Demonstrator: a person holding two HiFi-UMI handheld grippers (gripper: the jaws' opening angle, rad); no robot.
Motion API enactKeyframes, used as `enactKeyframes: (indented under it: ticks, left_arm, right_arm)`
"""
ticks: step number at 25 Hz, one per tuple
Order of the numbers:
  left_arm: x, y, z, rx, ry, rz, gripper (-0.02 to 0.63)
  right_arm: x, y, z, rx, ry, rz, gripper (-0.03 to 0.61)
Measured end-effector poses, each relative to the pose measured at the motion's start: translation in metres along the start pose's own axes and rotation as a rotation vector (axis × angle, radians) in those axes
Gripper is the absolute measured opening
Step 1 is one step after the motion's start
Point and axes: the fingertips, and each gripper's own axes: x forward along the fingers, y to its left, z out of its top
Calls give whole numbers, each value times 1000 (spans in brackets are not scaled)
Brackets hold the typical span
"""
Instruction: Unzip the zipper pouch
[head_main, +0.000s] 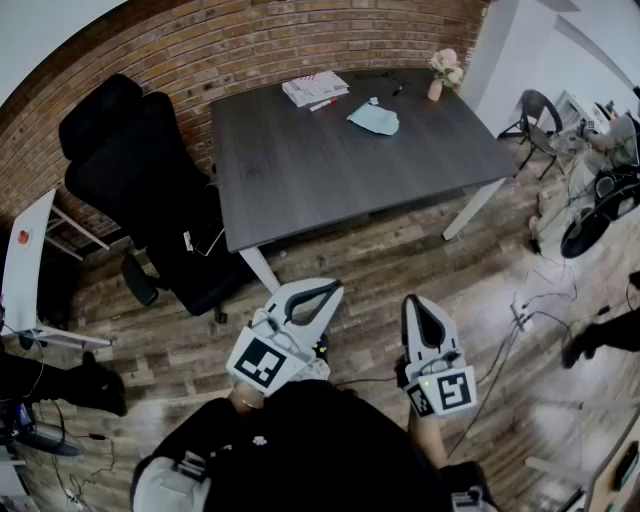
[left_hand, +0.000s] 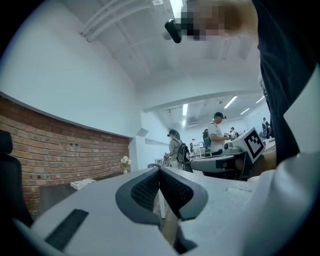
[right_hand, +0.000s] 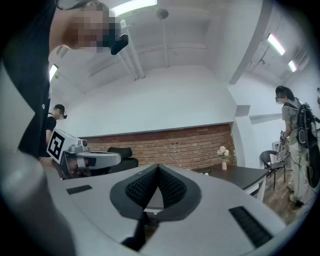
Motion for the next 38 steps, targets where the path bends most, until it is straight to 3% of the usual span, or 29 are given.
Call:
enactKeyframes:
  ticks: [19,38]
  left_arm:
    - [12,-2,-2,-25,2,-23,3]
    - [63,14,-11,-37,-14,-97,3]
  right_arm:
    - [-5,-13,0,22,-16,-28,-3]
    - [4,-51,-4,-6,16,-115,-2]
